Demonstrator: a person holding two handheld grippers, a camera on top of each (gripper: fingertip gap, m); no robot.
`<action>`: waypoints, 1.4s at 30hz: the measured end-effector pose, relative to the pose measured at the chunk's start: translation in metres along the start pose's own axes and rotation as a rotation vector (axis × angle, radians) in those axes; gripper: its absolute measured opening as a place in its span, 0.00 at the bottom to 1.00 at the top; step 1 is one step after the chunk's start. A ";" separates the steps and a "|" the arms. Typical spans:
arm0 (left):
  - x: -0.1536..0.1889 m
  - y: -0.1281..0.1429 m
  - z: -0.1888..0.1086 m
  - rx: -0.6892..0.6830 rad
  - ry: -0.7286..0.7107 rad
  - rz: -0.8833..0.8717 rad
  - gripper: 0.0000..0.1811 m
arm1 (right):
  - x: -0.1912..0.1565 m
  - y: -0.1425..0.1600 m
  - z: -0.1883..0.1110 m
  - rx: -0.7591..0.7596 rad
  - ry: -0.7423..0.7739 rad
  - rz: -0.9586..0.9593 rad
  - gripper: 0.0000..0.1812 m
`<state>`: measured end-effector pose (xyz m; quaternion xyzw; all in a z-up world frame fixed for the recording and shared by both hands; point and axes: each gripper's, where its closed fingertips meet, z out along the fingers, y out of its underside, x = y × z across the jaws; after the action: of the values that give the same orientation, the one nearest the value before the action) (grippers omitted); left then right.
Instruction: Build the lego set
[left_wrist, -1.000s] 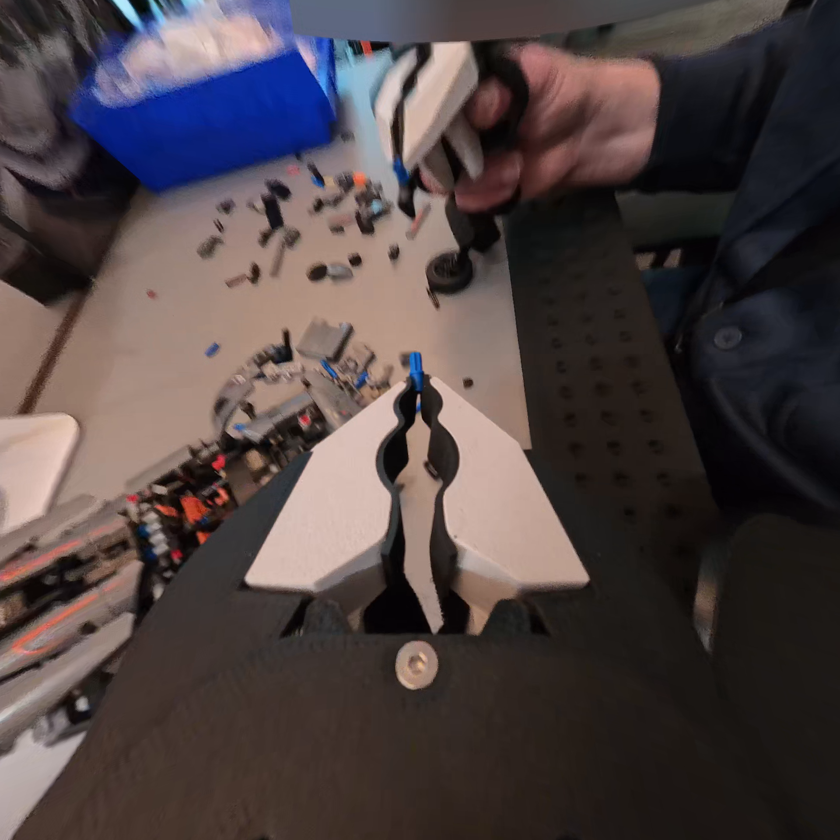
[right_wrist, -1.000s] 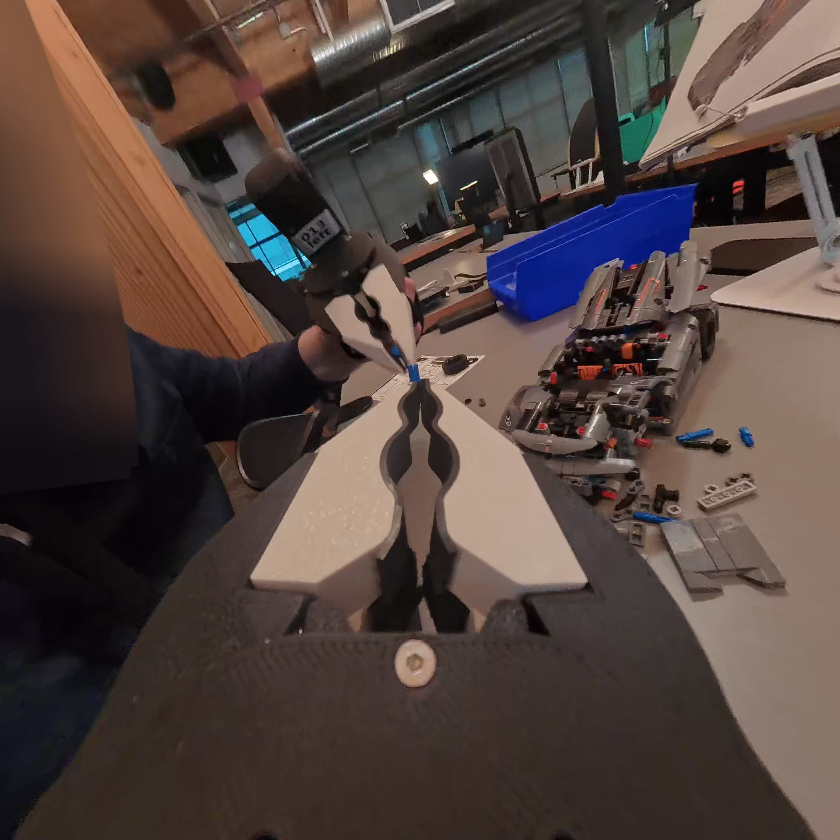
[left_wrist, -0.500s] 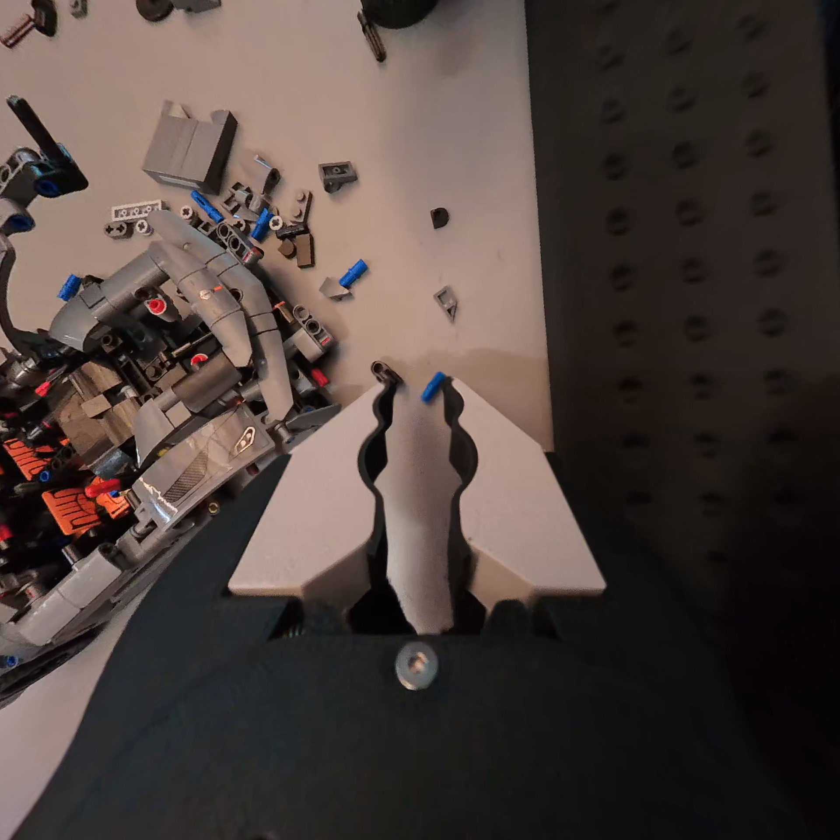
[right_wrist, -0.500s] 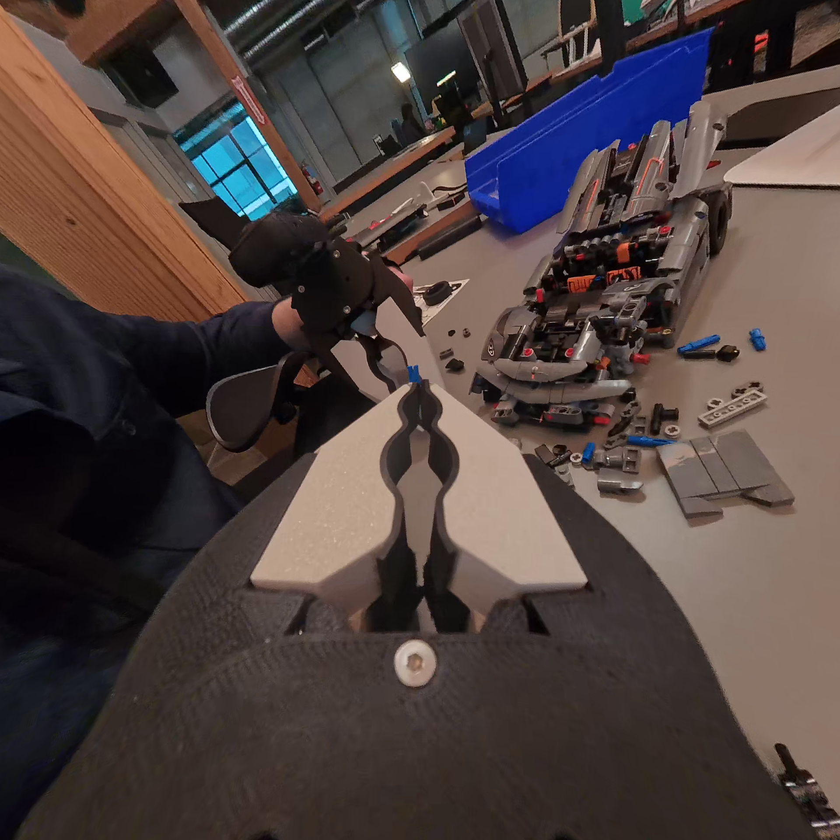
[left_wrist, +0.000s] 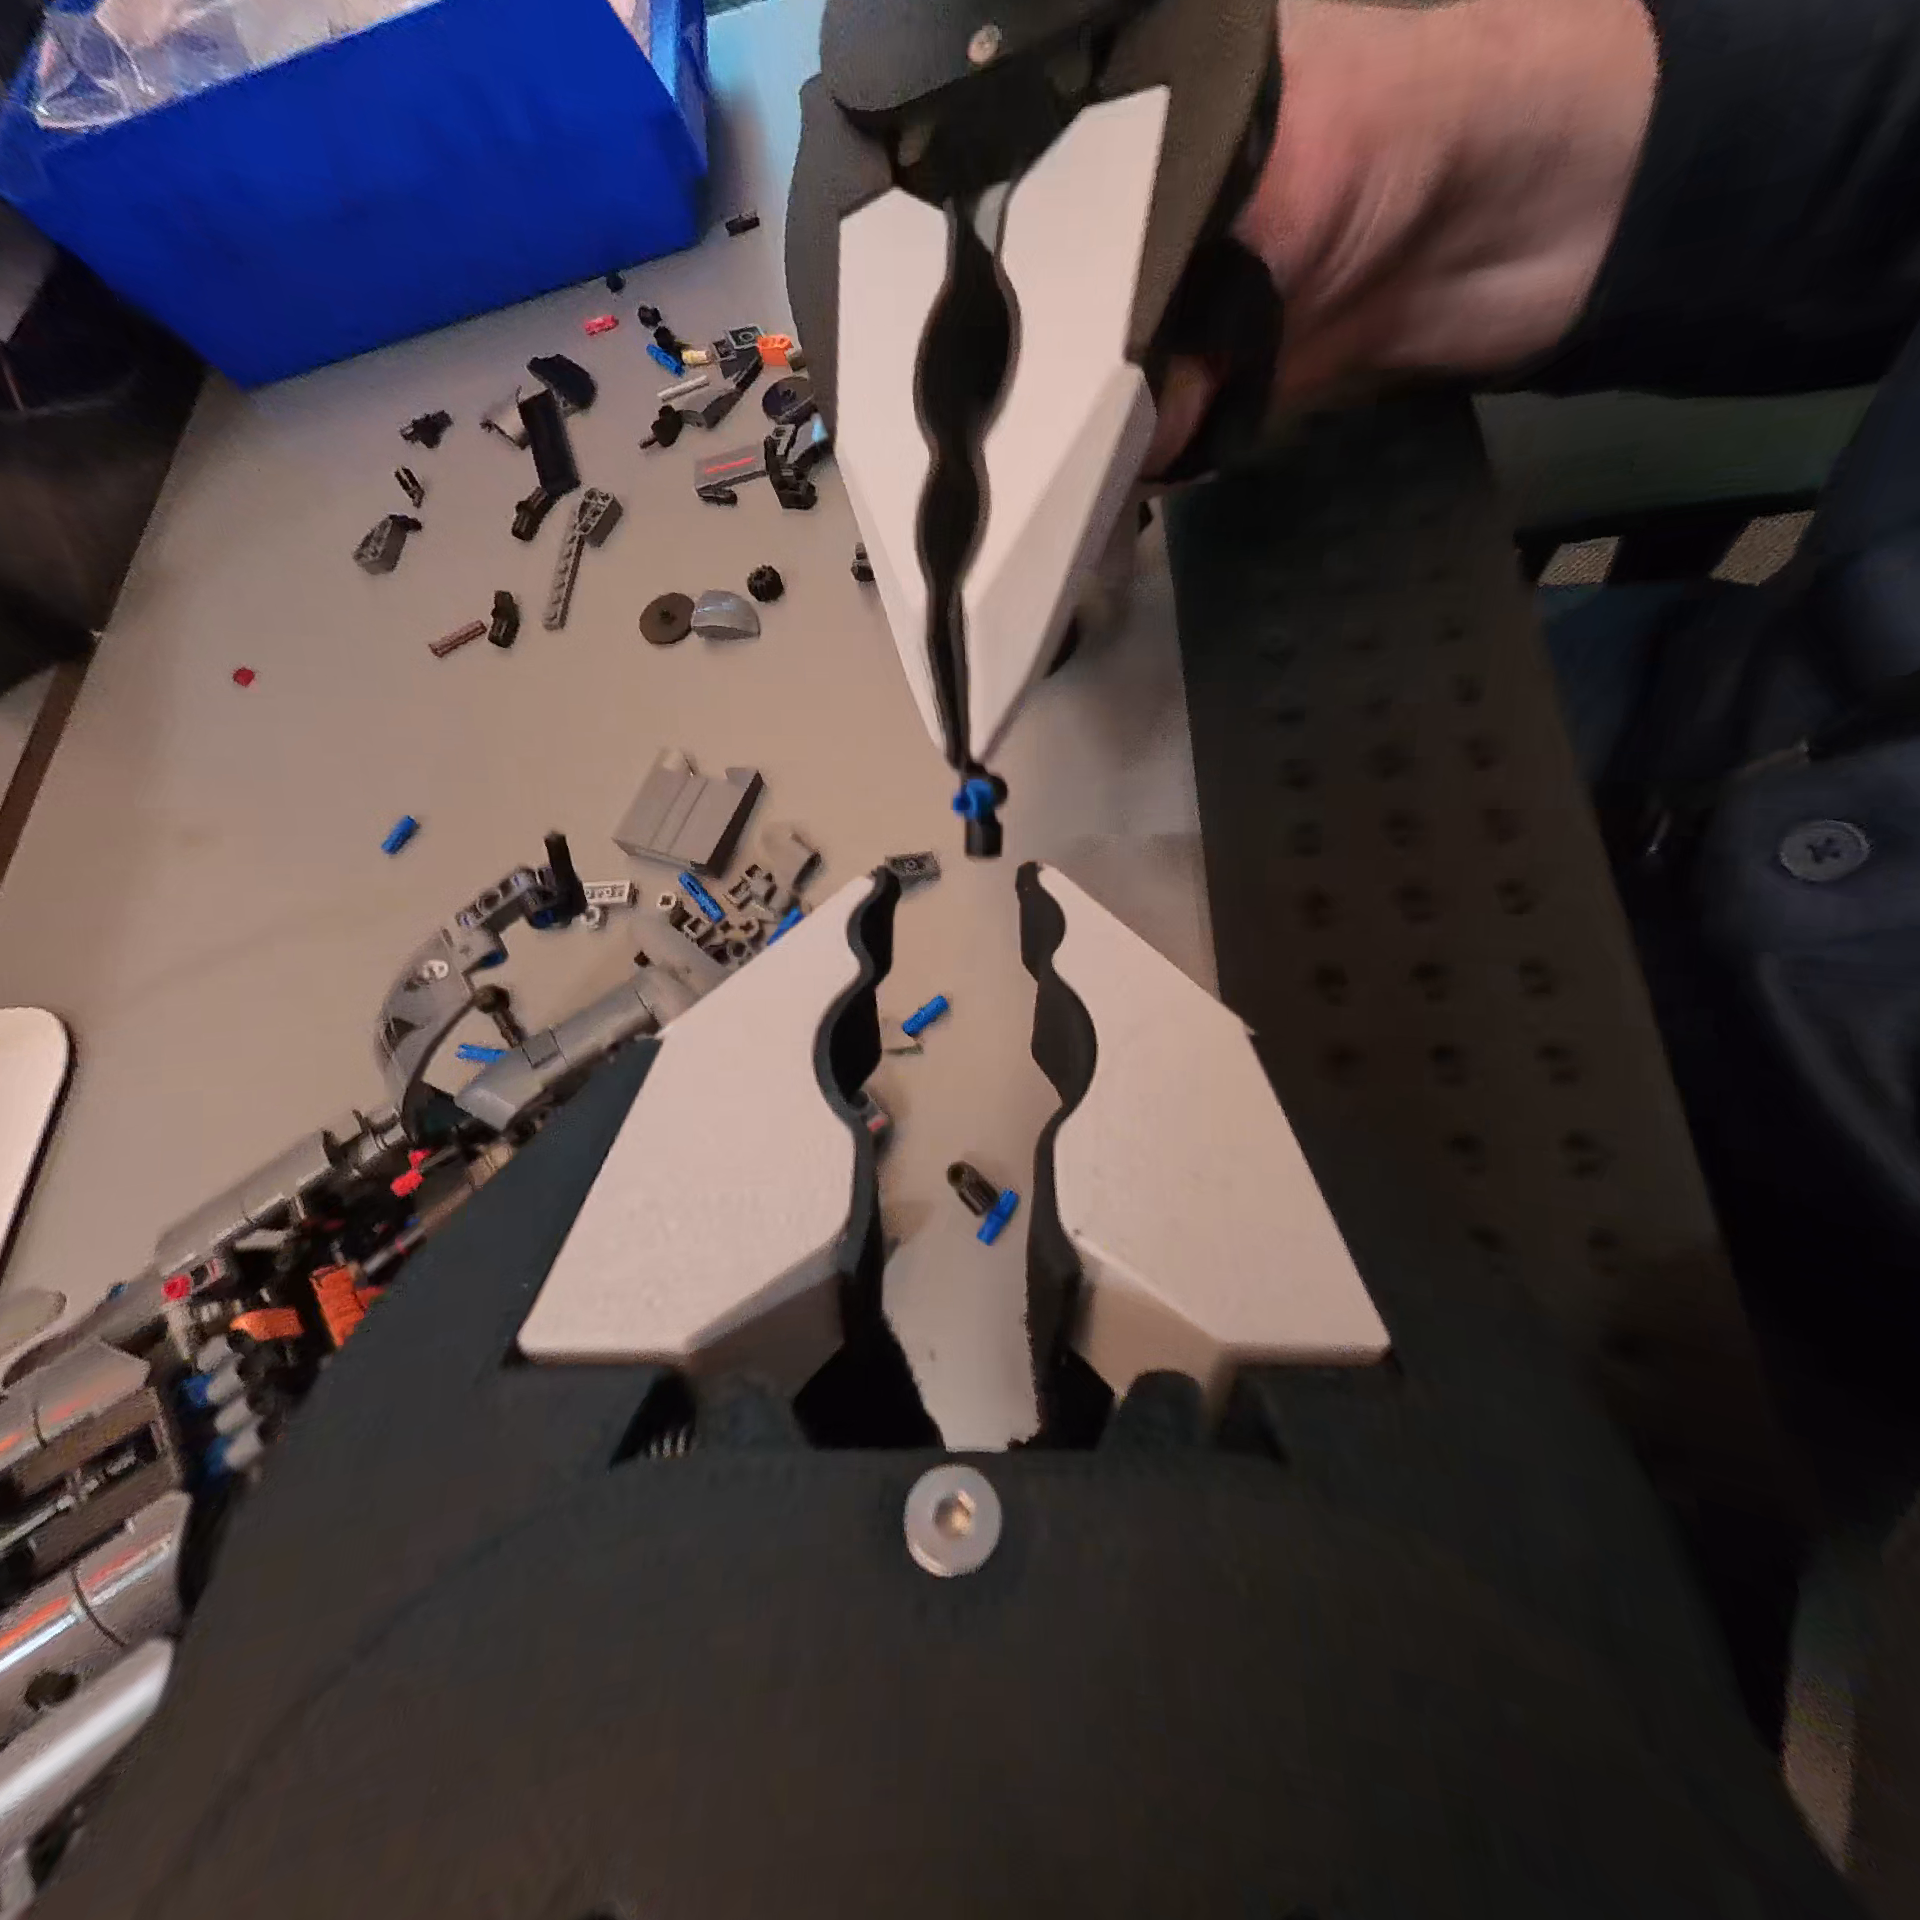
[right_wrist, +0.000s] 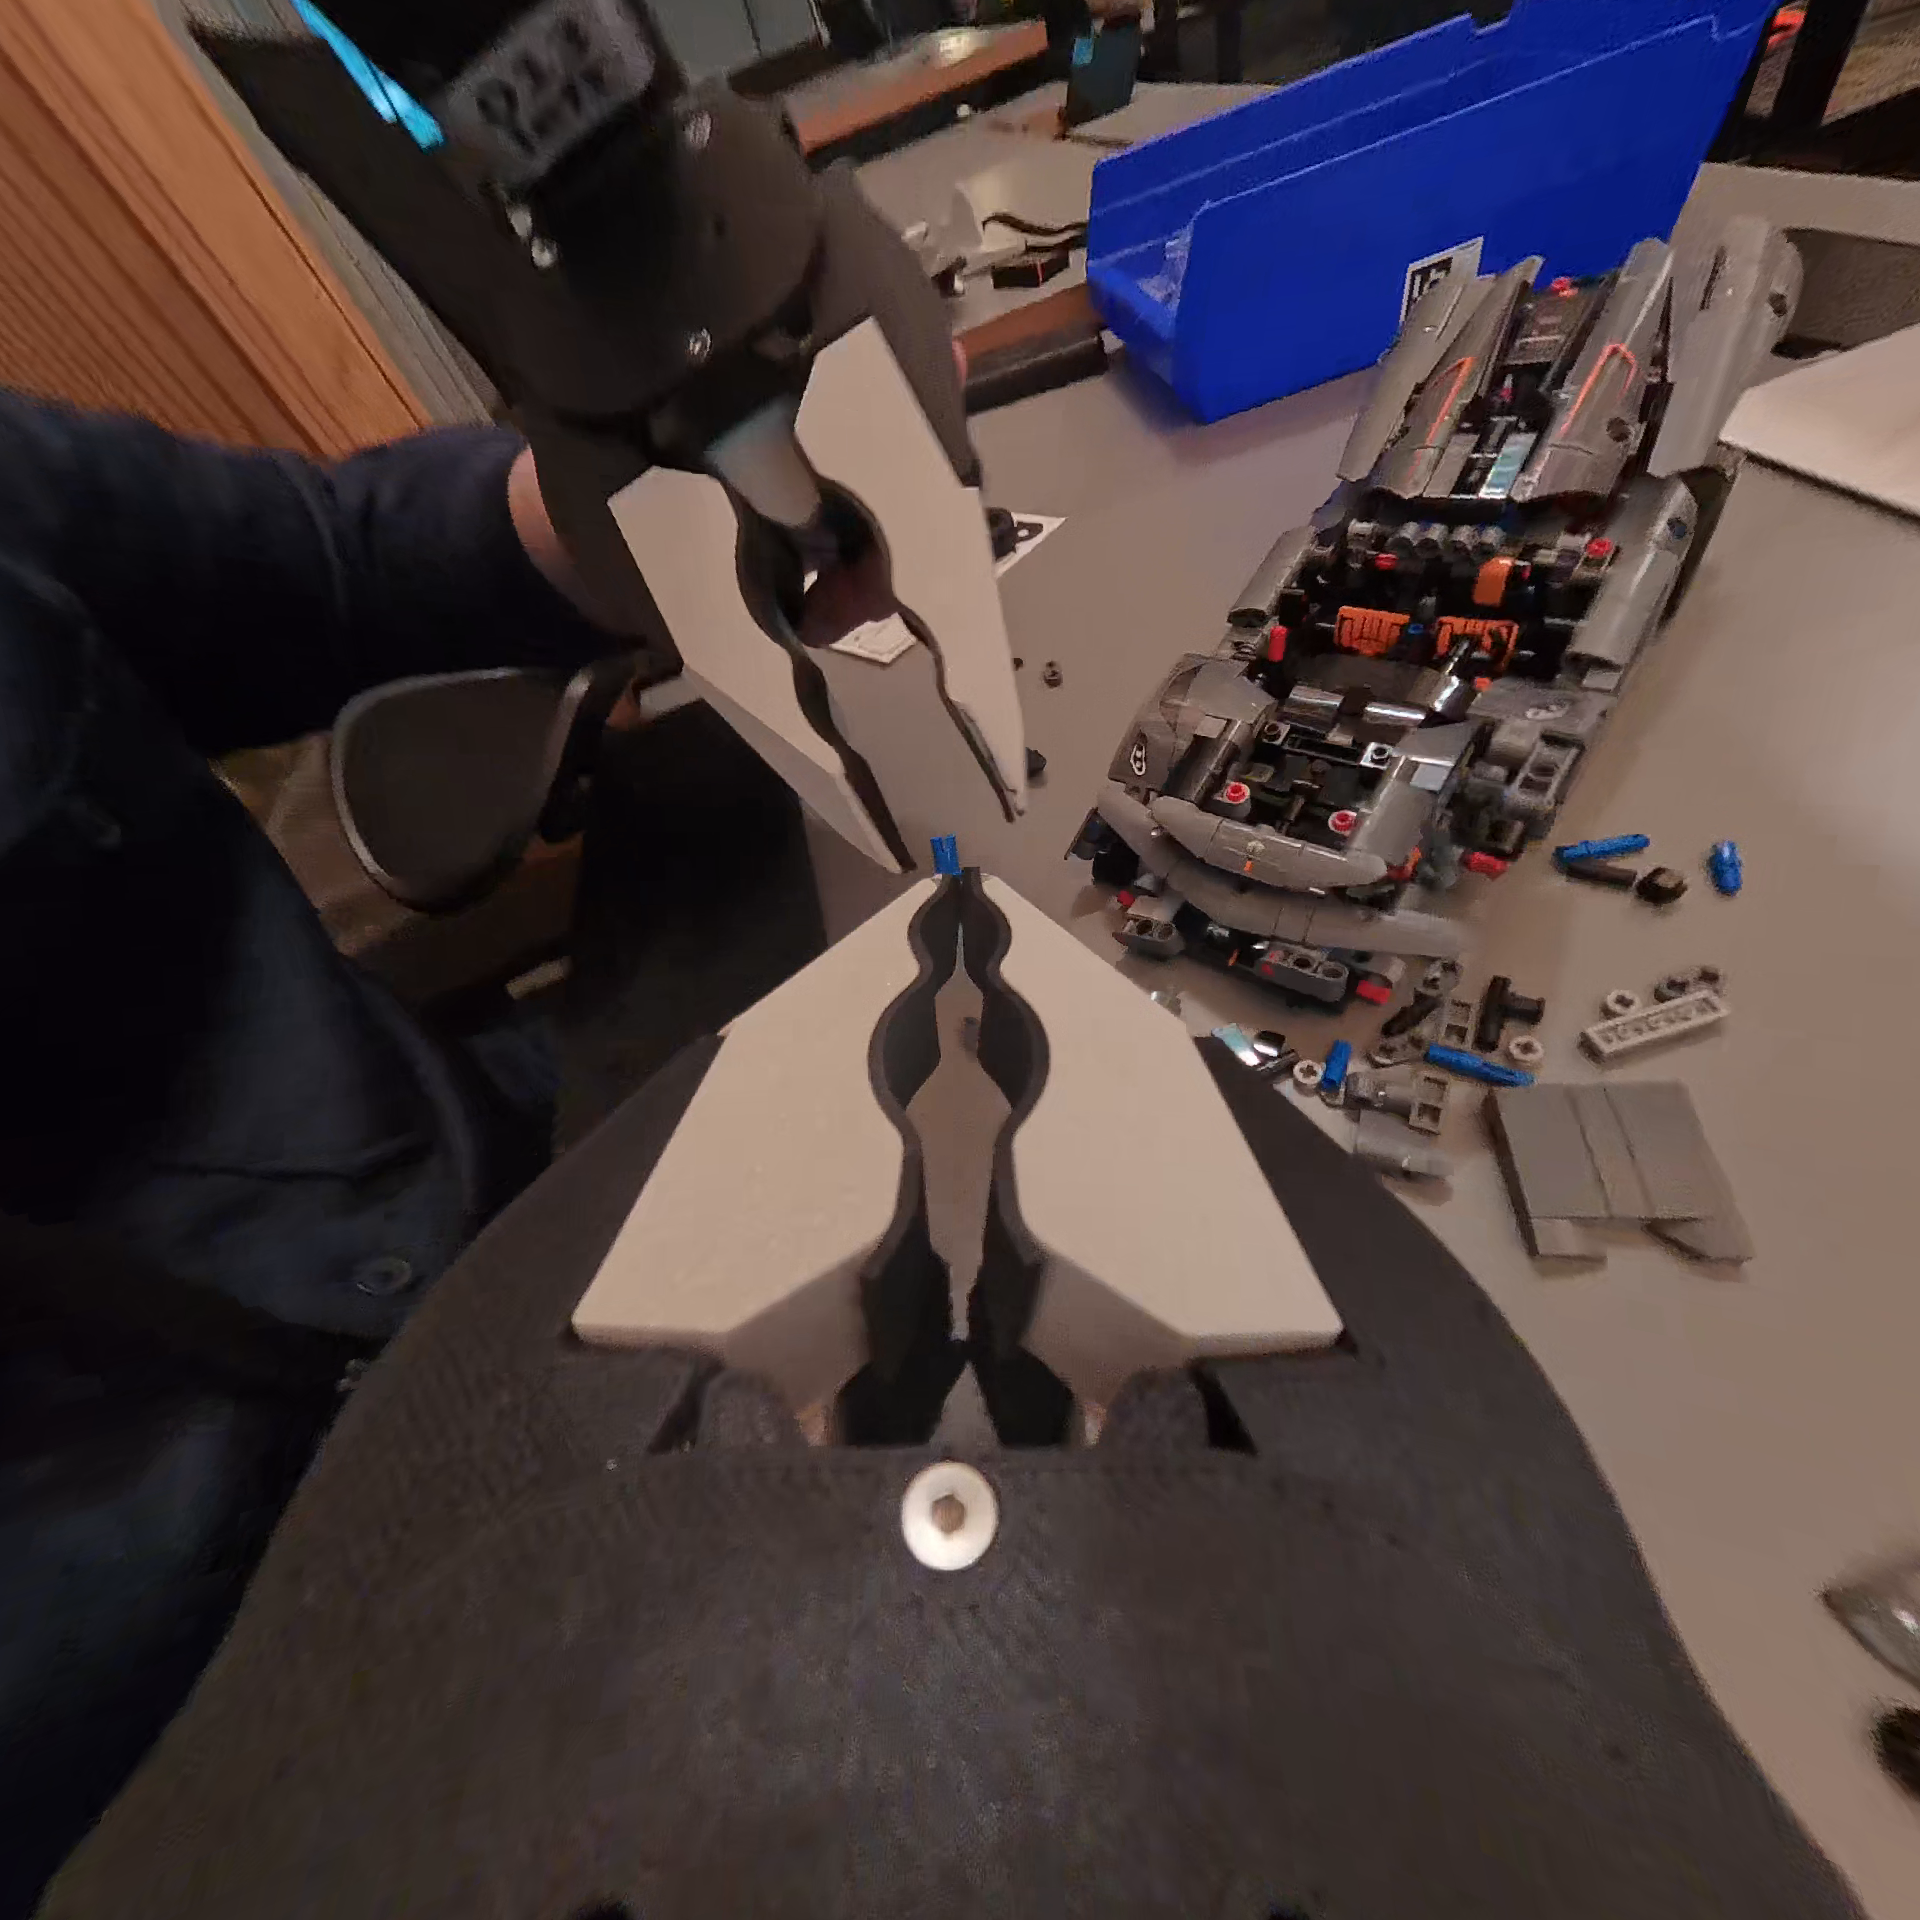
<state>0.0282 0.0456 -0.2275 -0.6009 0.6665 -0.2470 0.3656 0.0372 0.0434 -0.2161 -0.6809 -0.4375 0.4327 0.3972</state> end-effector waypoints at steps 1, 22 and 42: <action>0.002 -0.002 0.004 -0.010 0.012 0.014 0.12 | 0.000 0.001 0.002 -0.025 0.019 -0.028 0.00; 0.007 -0.009 0.009 0.043 0.062 0.001 0.03 | -0.002 0.001 0.003 -0.121 0.065 -0.154 0.00; 0.004 -0.028 -0.010 0.216 0.072 -0.104 0.01 | -0.001 0.000 -0.003 -0.009 0.072 -0.077 0.13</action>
<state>0.0376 0.0364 -0.2006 -0.5824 0.6168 -0.3575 0.3907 0.0392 0.0420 -0.2148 -0.6805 -0.4507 0.3904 0.4259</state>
